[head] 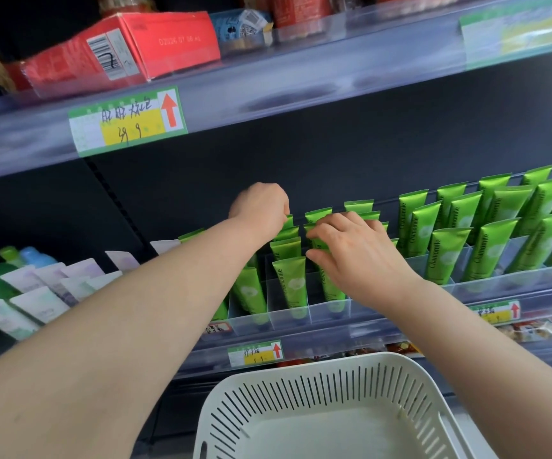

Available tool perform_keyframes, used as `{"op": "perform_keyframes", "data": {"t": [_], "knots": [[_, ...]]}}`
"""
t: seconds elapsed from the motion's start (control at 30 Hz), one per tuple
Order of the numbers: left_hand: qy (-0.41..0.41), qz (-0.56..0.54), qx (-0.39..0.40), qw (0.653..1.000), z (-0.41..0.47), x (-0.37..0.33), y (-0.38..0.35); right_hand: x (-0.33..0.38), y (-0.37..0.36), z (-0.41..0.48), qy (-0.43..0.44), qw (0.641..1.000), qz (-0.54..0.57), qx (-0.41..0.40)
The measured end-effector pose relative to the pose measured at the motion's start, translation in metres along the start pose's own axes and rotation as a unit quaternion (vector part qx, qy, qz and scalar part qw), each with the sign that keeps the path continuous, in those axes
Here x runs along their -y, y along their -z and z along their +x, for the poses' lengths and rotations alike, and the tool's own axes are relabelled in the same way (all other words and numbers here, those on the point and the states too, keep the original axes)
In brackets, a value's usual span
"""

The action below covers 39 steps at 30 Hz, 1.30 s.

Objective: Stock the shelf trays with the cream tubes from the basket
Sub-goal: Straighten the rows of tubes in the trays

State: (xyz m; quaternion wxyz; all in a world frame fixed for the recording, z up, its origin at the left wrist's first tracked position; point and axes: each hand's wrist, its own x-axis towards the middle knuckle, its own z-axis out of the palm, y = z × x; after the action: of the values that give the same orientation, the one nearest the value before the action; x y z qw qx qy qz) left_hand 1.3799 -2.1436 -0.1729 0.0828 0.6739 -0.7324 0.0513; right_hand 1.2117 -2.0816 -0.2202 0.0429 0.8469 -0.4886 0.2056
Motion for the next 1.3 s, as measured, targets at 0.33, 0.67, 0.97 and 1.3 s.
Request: {"op": "perform_keyframes", "data": {"t": [0.33,0.67,0.97,1.3], "knots": [[0.012,-0.132,-0.02,0.991,-0.028,0.042,0.021,0.03,0.003,0.009,0.03,1.0,0.006,-0.004],[0.021,-0.149,0.013,0.989,-0.075,0.095,0.032,0.079,-0.019,0.028,0.079,0.996,-0.018,0.026],[0.018,-0.148,-0.007,0.989,-0.077,0.092,0.03,0.084,-0.022,0.028,0.069,0.996,-0.039,0.03],[0.007,-0.035,0.052,0.998,-0.072,0.076,0.023,0.08,-0.023,0.027,0.071,0.997,-0.014,0.023]]}}
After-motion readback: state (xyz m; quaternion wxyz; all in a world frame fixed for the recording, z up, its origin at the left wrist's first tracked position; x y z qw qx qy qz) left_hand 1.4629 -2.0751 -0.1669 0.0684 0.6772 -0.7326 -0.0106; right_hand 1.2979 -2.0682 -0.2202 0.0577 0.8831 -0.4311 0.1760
